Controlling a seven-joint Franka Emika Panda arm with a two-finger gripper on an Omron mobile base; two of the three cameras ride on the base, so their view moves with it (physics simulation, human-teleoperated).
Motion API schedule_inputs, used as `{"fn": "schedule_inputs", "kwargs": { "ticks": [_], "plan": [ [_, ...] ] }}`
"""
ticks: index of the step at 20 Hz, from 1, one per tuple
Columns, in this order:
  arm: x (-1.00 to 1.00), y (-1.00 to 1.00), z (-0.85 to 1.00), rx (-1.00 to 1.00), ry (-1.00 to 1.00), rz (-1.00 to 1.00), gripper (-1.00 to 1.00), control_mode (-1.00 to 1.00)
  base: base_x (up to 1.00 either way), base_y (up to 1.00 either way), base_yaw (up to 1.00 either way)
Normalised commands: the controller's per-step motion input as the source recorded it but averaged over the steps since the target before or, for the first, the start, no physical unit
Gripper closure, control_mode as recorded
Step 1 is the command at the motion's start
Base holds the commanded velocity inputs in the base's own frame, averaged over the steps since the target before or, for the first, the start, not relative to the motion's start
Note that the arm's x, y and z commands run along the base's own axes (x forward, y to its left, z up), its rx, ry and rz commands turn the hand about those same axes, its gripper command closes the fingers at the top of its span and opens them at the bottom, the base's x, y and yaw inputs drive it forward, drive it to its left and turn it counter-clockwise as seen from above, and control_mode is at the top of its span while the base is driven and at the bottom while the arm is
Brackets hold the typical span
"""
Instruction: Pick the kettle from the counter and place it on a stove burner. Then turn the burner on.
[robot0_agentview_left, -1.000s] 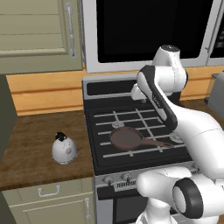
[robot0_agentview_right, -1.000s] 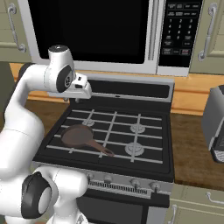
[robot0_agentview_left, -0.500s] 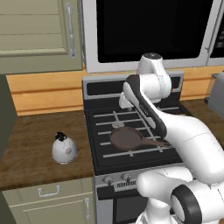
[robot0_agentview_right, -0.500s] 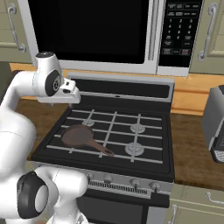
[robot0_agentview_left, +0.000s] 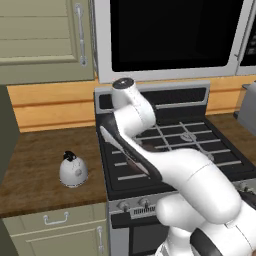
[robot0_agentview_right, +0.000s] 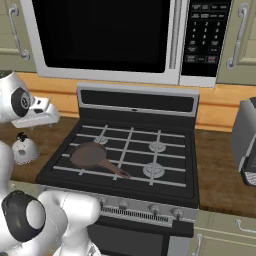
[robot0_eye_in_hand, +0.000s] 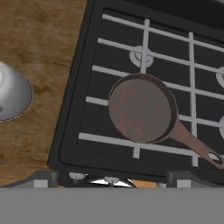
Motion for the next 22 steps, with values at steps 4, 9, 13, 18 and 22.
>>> {"fn": "schedule_inputs", "kwargs": {
  "ticks": [4,9,13,18,22],
  "plan": [
    [0.0,1.0,0.0,-0.17,0.0,0.0,-1.0,-1.0,0.0,0.0,0.0],
    [0.02,1.0,-0.1,-0.09,0.05,0.0,-1.0,-1.0,0.0,0.0,0.0],
    [0.39,1.0,-0.61,0.01,0.25,0.0,-1.0,-1.0,0.0,0.0,0.0],
    [0.62,0.76,-0.68,0.14,0.25,0.02,-1.0,-1.0,0.0,0.0,0.0],
    [0.19,0.16,-0.14,-0.03,0.03,0.01,-1.0,-1.0,0.0,0.0,0.0]
  ]
}}
